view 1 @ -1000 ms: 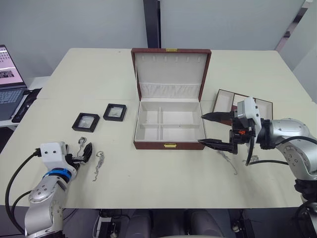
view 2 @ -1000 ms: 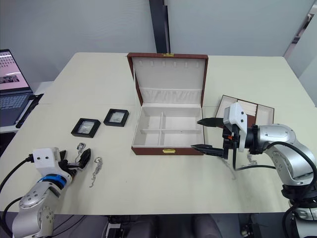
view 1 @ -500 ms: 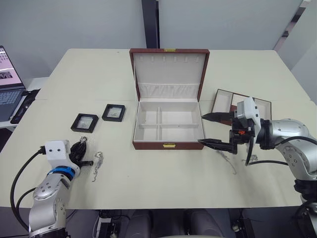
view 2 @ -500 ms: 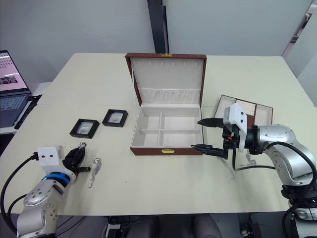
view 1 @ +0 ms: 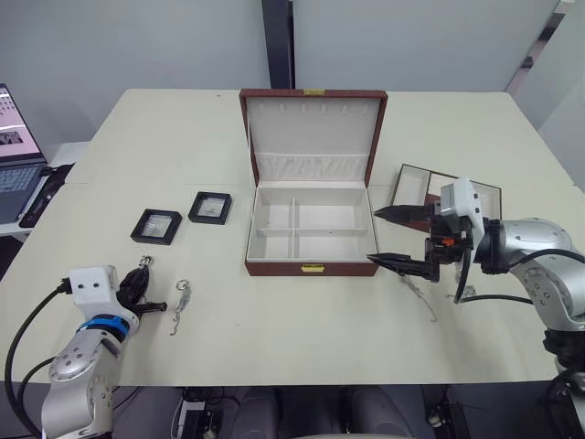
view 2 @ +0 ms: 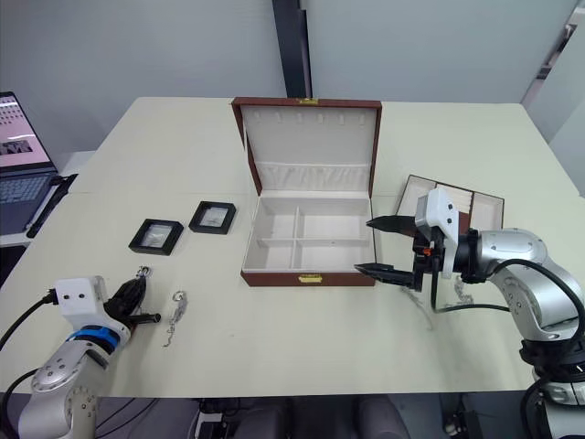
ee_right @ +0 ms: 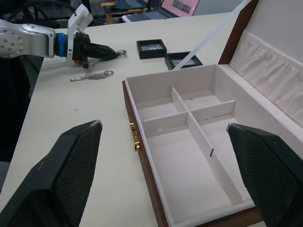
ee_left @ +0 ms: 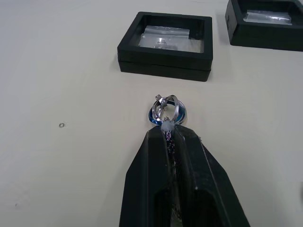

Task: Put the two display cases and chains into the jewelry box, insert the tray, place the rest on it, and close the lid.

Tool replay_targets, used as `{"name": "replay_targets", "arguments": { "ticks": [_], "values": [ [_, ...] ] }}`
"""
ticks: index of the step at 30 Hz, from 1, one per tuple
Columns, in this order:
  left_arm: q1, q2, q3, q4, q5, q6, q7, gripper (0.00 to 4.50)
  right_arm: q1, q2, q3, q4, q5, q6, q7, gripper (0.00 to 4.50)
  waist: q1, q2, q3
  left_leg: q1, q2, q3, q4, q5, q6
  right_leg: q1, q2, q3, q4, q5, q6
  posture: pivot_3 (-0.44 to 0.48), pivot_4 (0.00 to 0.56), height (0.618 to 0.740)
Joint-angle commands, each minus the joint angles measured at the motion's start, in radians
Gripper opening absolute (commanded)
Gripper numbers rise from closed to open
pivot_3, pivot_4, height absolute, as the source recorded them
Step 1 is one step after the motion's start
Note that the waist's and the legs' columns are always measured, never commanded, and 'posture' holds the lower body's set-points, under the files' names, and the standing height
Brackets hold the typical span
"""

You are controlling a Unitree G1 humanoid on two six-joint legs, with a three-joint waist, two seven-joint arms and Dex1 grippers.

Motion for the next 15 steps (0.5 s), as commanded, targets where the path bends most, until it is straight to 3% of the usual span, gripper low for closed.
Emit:
{"name": "replay_targets", "arguments": {
  "ticks": [1, 7, 15],
  "values": [
    [0.006, 0.055, 0.033, -0.128, -0.053, 0.034, -0.035, 0.01, -0.015, -0.032, -0.083, -0.018, 0.052, 0.021, 0.000, 4.50, 0.001, 0.000, 0.000, 0.000, 0.000, 0.000, 0.000, 0.000, 0.000, 0.000, 0.000, 0.000, 0.000, 0.000, 0.000, 0.000, 0.150, 0.740],
    [-0.025, 0.131, -0.004, -0.274, -0.152, 0.161, -0.086, 0.01, 0.007, -0.061, -0.141, -0.032, 0.085, 0.054, -0.022, 4.50, 0.002, 0.000, 0.000, 0.000, -0.001, 0.000, 0.000, 0.000, 0.000, 0.001, 0.000, 0.000, -0.001, 0.000, 0.000, 0.000, 0.150, 0.740],
    [-0.242, 0.340, -0.159, -0.345, -0.287, 0.353, -0.295, 0.01, 0.043, -0.052, -0.191, -0.066, 0.102, 0.077, -0.104, 4.50, 0.001, 0.000, 0.000, 0.000, -0.001, 0.000, 0.000, 0.000, 0.000, 0.000, 0.001, 0.000, -0.001, 0.000, 0.000, 0.000, 0.150, 0.740]
  ]
}}
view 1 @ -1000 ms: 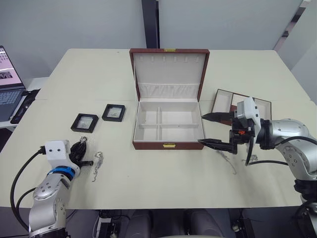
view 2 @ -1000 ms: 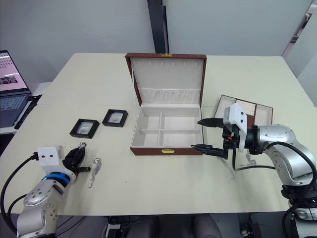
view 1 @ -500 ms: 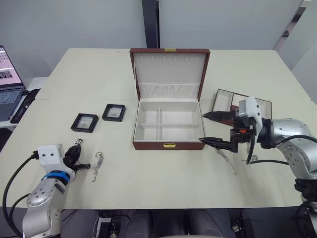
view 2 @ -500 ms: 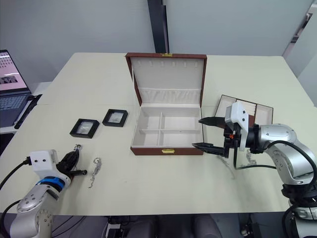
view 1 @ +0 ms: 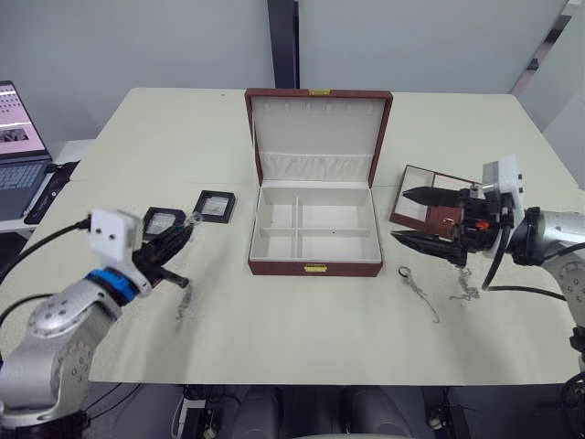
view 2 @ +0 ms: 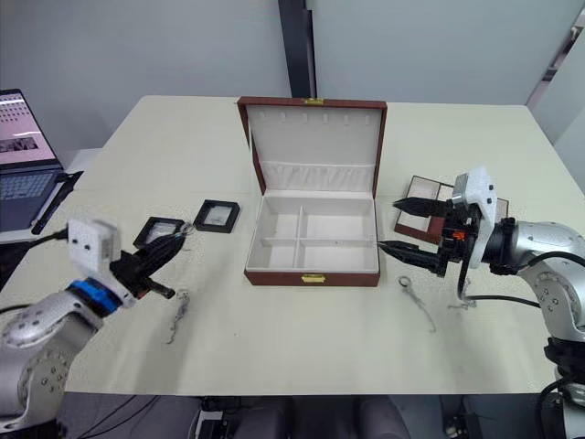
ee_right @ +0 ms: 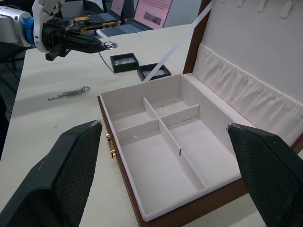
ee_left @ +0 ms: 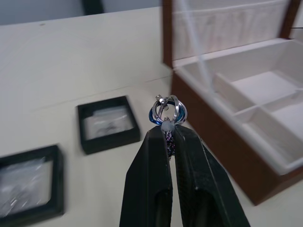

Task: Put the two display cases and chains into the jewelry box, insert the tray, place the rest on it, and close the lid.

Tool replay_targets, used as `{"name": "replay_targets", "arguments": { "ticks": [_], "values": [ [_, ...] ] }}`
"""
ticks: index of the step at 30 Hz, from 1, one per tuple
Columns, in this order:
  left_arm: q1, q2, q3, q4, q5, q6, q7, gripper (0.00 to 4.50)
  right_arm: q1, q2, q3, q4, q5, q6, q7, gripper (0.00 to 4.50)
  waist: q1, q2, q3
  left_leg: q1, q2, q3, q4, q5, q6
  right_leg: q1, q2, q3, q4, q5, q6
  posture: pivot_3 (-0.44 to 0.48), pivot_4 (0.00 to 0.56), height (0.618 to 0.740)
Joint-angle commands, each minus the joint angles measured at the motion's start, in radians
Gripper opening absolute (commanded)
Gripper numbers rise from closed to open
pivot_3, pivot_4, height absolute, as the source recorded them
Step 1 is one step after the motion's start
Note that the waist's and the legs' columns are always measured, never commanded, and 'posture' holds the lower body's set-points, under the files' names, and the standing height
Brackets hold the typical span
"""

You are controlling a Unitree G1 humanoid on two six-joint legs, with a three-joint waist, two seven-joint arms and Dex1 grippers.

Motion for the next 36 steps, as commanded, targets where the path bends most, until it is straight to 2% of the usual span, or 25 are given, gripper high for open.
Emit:
{"name": "replay_targets", "arguments": {
  "ticks": [1, 4, 8, 12, 15, 19, 25, 36],
  "values": [
    [-0.121, 0.077, -0.076, -0.007, -0.047, 0.057, -0.103, 0.01, 0.016, 0.001, -0.048, -0.054, 0.015, -0.007, -0.043, 4.50, 0.000, 0.000, 0.000, 0.000, 0.000, 0.000, 0.000, 0.000, 0.000, 0.000, 0.000, 0.000, 0.000, 0.000, 0.000, 0.000, 0.150, 0.740],
    [-0.242, 0.112, -0.160, 0.052, -0.036, 0.068, -0.180, 0.01, 0.045, 0.008, -0.063, -0.081, 0.018, -0.009, -0.073, 4.50, 0.000, 0.000, 0.000, 0.000, 0.000, 0.000, 0.000, 0.000, 0.000, 0.000, 0.001, -0.001, 0.000, 0.000, 0.000, 0.000, 0.150, 0.740],
    [-0.419, 0.115, -0.279, 0.180, 0.012, 0.042, -0.289, 0.01, 0.095, 0.011, -0.091, -0.122, 0.017, -0.012, -0.111, 4.50, 0.000, 0.000, 0.000, 0.000, -0.001, 0.001, 0.000, 0.000, 0.000, 0.000, 0.002, -0.001, 0.000, 0.000, 0.000, 0.000, 0.150, 0.740],
    [-0.586, 0.079, -0.391, 0.357, 0.087, -0.036, -0.416, 0.01, 0.150, 0.032, -0.114, -0.196, 0.031, -0.001, -0.173, 4.50, -0.001, 0.000, 0.000, 0.000, 0.000, 0.001, 0.000, 0.000, 0.000, -0.001, 0.006, -0.001, 0.000, 0.000, 0.000, 0.000, 0.150, 0.740],
    [-0.656, 0.058, -0.437, 0.460, 0.134, -0.086, -0.486, 0.01, 0.176, 0.044, -0.126, -0.227, 0.048, 0.007, -0.205, 4.50, -0.005, 0.000, 0.000, 0.000, -0.001, 0.002, 0.000, 0.000, 0.000, -0.001, 0.006, 0.000, 0.000, 0.000, 0.000, 0.000, 0.150, 0.740],
    [-0.731, 0.037, -0.476, 0.595, 0.200, -0.169, -0.568, 0.01, 0.211, 0.044, -0.141, -0.264, 0.067, 0.017, -0.240, 4.50, -0.004, 0.000, 0.000, 0.000, 0.000, 0.002, 0.000, 0.000, 0.000, -0.001, 0.007, 0.000, 0.001, 0.000, 0.000, 0.000, 0.150, 0.740],
    [-0.847, -0.005, -0.506, 0.814, 0.306, -0.308, -0.624, 0.01, 0.270, 0.048, -0.171, -0.311, 0.079, 0.018, -0.281, 4.50, 0.000, 0.000, 0.000, -0.001, -0.001, 0.002, 0.000, 0.000, 0.000, -0.001, 0.007, 0.000, 0.000, 0.000, 0.000, 0.000, 0.150, 0.740],
    [-0.892, -0.072, -0.501, 1.014, 0.425, -0.438, -0.628, 0.01, 0.317, 0.042, -0.179, -0.348, 0.096, 0.017, -0.322, 4.50, -0.002, 0.000, 0.001, -0.001, -0.001, 0.001, 0.001, 0.000, 0.000, -0.002, 0.007, 0.000, 0.001, 0.000, 0.000, 0.000, 0.150, 0.740]
  ]
}}
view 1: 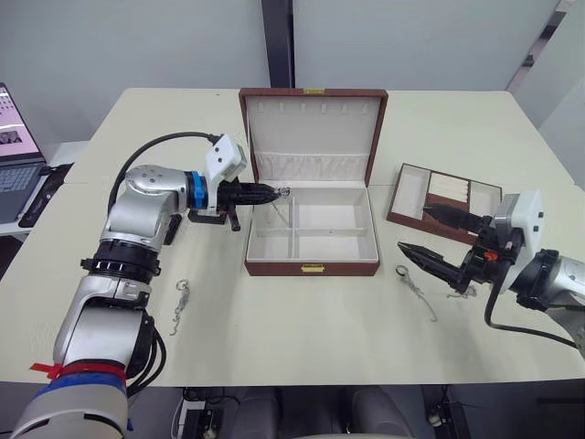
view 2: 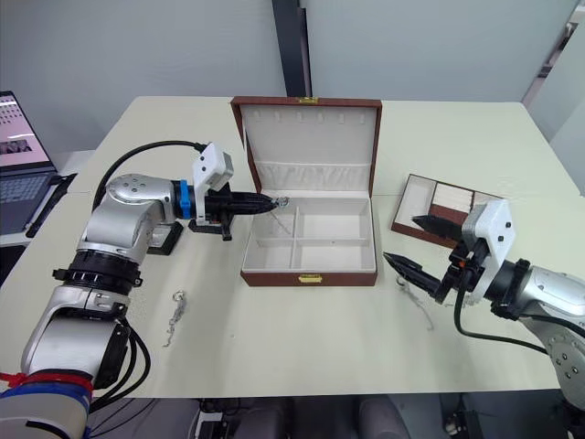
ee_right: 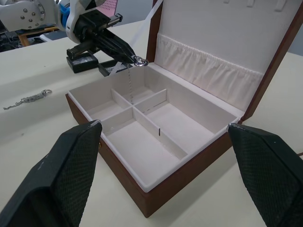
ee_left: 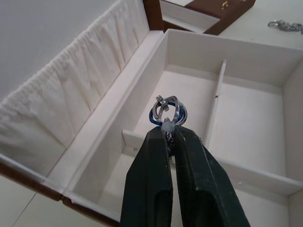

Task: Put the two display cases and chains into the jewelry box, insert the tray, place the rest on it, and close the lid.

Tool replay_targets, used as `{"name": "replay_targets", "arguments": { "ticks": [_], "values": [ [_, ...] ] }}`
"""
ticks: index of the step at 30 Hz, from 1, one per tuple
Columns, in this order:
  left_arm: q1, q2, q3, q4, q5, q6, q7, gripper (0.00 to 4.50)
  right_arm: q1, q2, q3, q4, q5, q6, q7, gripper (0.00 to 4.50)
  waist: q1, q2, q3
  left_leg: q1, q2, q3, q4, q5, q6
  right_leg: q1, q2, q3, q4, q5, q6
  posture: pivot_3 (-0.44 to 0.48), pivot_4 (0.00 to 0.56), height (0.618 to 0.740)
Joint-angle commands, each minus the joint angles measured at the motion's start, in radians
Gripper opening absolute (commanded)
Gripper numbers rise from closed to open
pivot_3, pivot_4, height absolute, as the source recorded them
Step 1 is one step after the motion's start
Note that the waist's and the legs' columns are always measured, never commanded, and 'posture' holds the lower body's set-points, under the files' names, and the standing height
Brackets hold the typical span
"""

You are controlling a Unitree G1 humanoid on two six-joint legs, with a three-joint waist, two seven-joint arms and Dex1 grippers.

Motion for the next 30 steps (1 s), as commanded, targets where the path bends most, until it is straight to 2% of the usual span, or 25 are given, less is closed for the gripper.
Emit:
{"name": "replay_targets", "arguments": {
  "ticks": [1, 14, 18, 28, 30],
  "values": [
    [-0.034, -0.001, 0.019, 0.029, 0.028, -0.043, 0.007, 0.01, 0.001, -0.006, -0.035, -0.042, 0.019, -0.012, -0.014, 4.50, 0.000, 0.000, 0.000, 0.000, 0.000, 0.000, 0.000, 0.000, 0.000, 0.000, 0.000, 0.000, 0.000, 0.000, 0.000, 0.000, 0.150, 0.740],
    [-0.009, -0.010, 0.031, 0.016, 0.044, -0.035, 0.010, 0.01, 0.005, -0.007, -0.027, -0.038, 0.016, -0.014, -0.020, 4.50, 0.000, 0.000, 0.000, 0.000, 0.000, 0.000, 0.000, 0.000, 0.000, 0.000, 0.000, 0.000, 0.000, 0.000, 0.000, 0.000, 0.150, 0.740],
    [-0.014, -0.017, 0.048, 0.005, 0.023, -0.004, 0.008, 1.12, 0.003, -0.009, -0.026, -0.033, 0.015, -0.014, -0.015, 4.50, 0.000, 0.000, 0.000, 0.000, 0.000, 0.000, 0.000, 0.000, 0.000, 0.000, 0.000, 0.000, 0.000, 0.000, 0.000, 0.000, 0.150, 0.740],
    [-0.020, -0.015, 0.092, -0.085, -0.030, 0.100, -0.008, 4.35, -0.016, -0.038, -0.044, 0.010, 0.008, -0.020, 0.015, 4.50, 0.000, 0.000, 0.000, 0.000, 0.000, 0.000, 0.000, 0.000, 0.000, 0.000, 0.000, 0.000, 0.000, 0.000, 0.000, 0.000, 0.150, 0.740],
    [-0.015, -0.013, 0.100, -0.111, -0.046, 0.125, -0.011, 4.47, -0.026, -0.046, -0.045, 0.027, 0.007, -0.023, 0.025, 4.50, 0.000, 0.000, 0.000, 0.000, 0.000, 0.000, 0.000, 0.000, 0.000, 0.000, 0.000, 0.000, 0.000, 0.000, 0.000, 0.000, 0.150, 0.740]
  ]
}}
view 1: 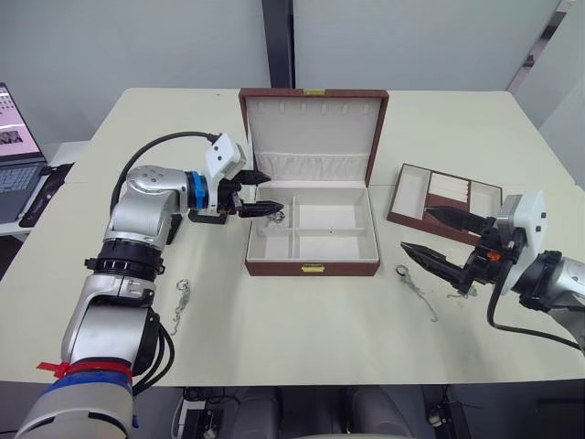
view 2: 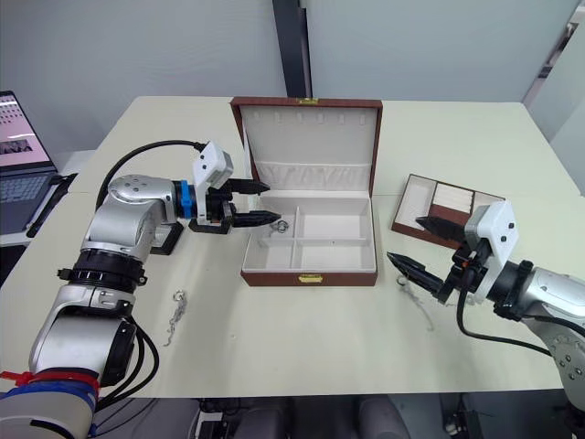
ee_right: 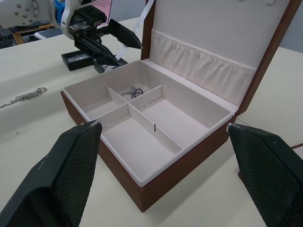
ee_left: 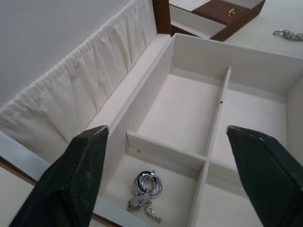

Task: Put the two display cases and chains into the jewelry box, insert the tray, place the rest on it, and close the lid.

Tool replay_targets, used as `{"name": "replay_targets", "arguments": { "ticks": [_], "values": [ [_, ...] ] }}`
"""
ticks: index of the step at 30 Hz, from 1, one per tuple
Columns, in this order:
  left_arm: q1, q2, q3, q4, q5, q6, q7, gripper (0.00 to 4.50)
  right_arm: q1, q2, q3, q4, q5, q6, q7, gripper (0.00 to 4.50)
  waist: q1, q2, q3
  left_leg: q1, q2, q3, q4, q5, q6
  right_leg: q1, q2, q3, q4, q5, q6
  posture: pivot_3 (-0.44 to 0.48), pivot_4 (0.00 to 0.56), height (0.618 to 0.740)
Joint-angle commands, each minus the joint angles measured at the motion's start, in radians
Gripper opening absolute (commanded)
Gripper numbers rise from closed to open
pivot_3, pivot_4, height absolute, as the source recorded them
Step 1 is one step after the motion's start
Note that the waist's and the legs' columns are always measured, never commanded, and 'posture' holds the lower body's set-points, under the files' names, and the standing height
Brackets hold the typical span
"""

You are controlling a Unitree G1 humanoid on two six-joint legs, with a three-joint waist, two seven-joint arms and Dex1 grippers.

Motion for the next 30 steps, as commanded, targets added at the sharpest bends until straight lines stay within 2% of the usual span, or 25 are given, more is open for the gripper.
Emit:
{"name": "replay_targets", "arguments": {
  "ticks": [1, 6, 10, 16, 19, 23, 30],
  "values": [
    [-0.010, 0.009, 0.046, -0.075, -0.048, 0.046, -0.007, 4.47, -0.026, -0.023, -0.035, 0.007, 0.005, -0.024, 0.019, 4.50, 0.000, 0.000, 0.000, 0.000, 0.000, 0.000, 0.000, 0.000, 0.000, 0.000, 0.000, 0.000, 0.000, 0.000, 0.000, 0.000, 0.150, 0.740],
    [0.036, 0.050, 0.105, -0.183, -0.126, 0.154, -0.013, 4.47, -0.016, -0.043, -0.054, 0.065, -0.014, -0.044, 0.058, 4.50, -0.001, 0.000, 0.000, 0.000, 0.000, 0.000, 0.000, 0.000, 0.000, 0.000, 0.000, 0.000, 0.000, 0.000, 0.000, 0.000, 0.150, 0.740],
    [0.165, 0.164, 0.183, -0.326, -0.199, 0.262, -0.033, 4.47, 0.061, -0.066, -0.106, 0.165, -0.056, -0.090, 0.127, 4.50, -0.004, 0.000, 0.000, 0.000, 0.001, 0.000, 0.000, 0.000, 0.000, 0.000, 0.000, 0.000, 0.000, 0.000, 0.000, 0.000, 0.150, 0.740],
    [0.346, 0.263, 0.307, -0.448, -0.232, 0.312, 0.045, 4.47, 0.129, -0.102, -0.138, 0.385, -0.156, -0.200, 0.236, 4.50, 0.000, 0.000, 0.000, 0.001, 0.000, 0.001, 0.000, 0.000, 0.000, 0.001, -0.002, 0.000, 0.000, 0.000, 0.000, 0.000, 0.150, 0.740],
    [0.499, 0.314, 0.413, -0.486, -0.223, 0.318, 0.096, 4.47, 0.128, -0.115, -0.123, 0.524, -0.230, -0.281, 0.269, 4.50, -0.001, 0.000, 0.000, 0.001, 0.000, 0.001, 0.000, 0.000, 0.000, 0.001, -0.003, 0.001, 0.000, 0.000, 0.000, 0.000, 0.150, 0.740],
    [0.669, 0.346, 0.538, -0.524, -0.215, 0.324, 0.163, 4.47, 0.101, -0.122, -0.116, 0.617, -0.257, -0.322, 0.307, 4.50, -0.006, 0.001, 0.000, 0.002, 0.002, 0.001, -0.001, 0.000, 0.000, 0.000, -0.005, 0.001, 0.000, 0.000, 0.000, 0.000, 0.150, 0.740],
    [0.925, 0.341, 0.737, -0.552, -0.197, 0.288, 0.234, 4.47, 0.055, -0.152, -0.110, 0.724, -0.291, -0.347, 0.349, 4.50, -0.002, 0.001, 0.000, 0.002, 0.001, 0.001, -0.001, 0.000, 0.000, 0.001, -0.006, 0.001, 0.000, 0.000, 0.000, 0.000, 0.150, 0.740]
  ]
}}
